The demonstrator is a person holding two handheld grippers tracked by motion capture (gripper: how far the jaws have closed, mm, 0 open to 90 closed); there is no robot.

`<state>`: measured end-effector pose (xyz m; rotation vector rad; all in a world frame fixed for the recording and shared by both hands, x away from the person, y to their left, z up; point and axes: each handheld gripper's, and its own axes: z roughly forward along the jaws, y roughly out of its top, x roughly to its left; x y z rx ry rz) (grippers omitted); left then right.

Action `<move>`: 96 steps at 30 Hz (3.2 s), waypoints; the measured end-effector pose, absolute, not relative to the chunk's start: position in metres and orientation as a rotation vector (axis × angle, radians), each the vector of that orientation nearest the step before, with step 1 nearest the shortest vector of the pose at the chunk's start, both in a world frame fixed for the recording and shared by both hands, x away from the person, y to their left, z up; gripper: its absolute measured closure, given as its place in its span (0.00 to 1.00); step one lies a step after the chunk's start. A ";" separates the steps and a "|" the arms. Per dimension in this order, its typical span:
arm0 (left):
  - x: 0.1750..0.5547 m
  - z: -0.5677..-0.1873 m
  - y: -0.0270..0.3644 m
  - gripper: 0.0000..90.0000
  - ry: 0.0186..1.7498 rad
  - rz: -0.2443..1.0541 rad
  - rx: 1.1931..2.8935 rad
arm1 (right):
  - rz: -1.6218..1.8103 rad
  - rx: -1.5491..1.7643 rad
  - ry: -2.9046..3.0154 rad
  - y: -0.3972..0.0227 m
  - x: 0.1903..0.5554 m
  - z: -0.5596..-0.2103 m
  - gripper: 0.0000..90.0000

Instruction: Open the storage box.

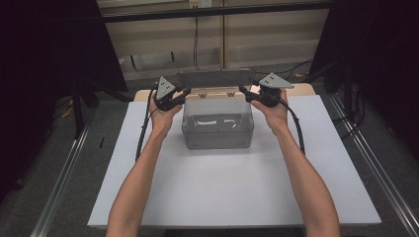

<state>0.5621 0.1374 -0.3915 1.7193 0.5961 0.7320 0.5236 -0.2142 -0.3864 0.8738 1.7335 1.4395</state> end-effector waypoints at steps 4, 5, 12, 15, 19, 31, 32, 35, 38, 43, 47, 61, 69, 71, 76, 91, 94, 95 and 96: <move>0.562 -0.391 0.137 0.77 0.599 0.732 1.719 | 1.425 0.874 1.747 -0.213 0.526 -0.391 0.52; 0.562 -0.391 0.138 0.77 0.595 0.736 1.726 | 1.415 0.877 1.753 -0.214 0.527 -0.392 0.54; 0.562 -0.391 0.137 0.77 0.598 0.734 1.730 | 1.415 0.910 1.788 -0.220 0.533 -0.403 0.61; 0.563 -0.391 0.137 0.76 0.609 0.725 1.718 | 1.438 0.929 1.782 -0.220 0.535 -0.406 0.64; 0.564 -0.391 0.137 0.76 0.610 0.727 1.722 | 1.439 0.939 1.776 -0.219 0.537 -0.408 0.67; 0.568 -0.391 0.138 0.78 0.613 0.728 1.727 | 1.462 0.943 1.756 -0.221 0.540 -0.409 0.74; 0.568 -0.392 0.138 0.78 0.612 0.735 1.735 | 1.462 0.947 1.756 -0.221 0.540 -0.409 0.75; 0.568 -0.393 0.137 0.79 0.622 0.739 1.737 | 1.458 0.958 1.749 -0.221 0.541 -0.410 0.75; 0.569 -0.395 0.138 0.78 0.630 0.742 1.742 | 1.465 0.957 1.746 -0.221 0.542 -0.410 0.75; 0.573 -0.402 0.138 0.76 0.660 0.724 1.747 | 1.467 0.959 1.745 -0.222 0.542 -0.410 0.76; 0.576 -0.405 0.137 0.77 0.663 0.719 1.749 | 1.468 0.972 1.738 -0.221 0.542 -0.410 0.76; 0.582 -0.406 0.134 0.79 0.660 0.720 1.762 | 1.446 0.972 1.746 -0.220 0.548 -0.409 0.77; 0.584 -0.405 0.134 0.80 0.668 0.718 1.764 | 1.412 0.977 1.774 -0.221 0.551 -0.412 0.75; 0.585 -0.405 0.134 0.80 0.670 0.719 1.769 | 1.408 0.980 1.780 -0.222 0.552 -0.415 0.75; 0.586 -0.406 0.135 0.80 0.669 0.710 1.768 | 1.405 0.978 1.789 -0.221 0.552 -0.417 0.75; 0.589 -0.409 0.132 0.73 0.680 0.706 1.770 | 1.406 1.011 1.795 -0.219 0.558 -0.419 0.72; 0.590 -0.409 0.132 0.73 0.684 0.699 1.774 | 1.415 1.017 1.792 -0.218 0.559 -0.420 0.72; 0.590 -0.409 0.131 0.72 0.687 0.697 1.769 | 1.412 1.020 1.793 -0.218 0.559 -0.420 0.70; 0.590 -0.409 0.131 0.71 0.684 0.697 1.778 | 1.408 1.018 1.793 -0.218 0.559 -0.419 0.70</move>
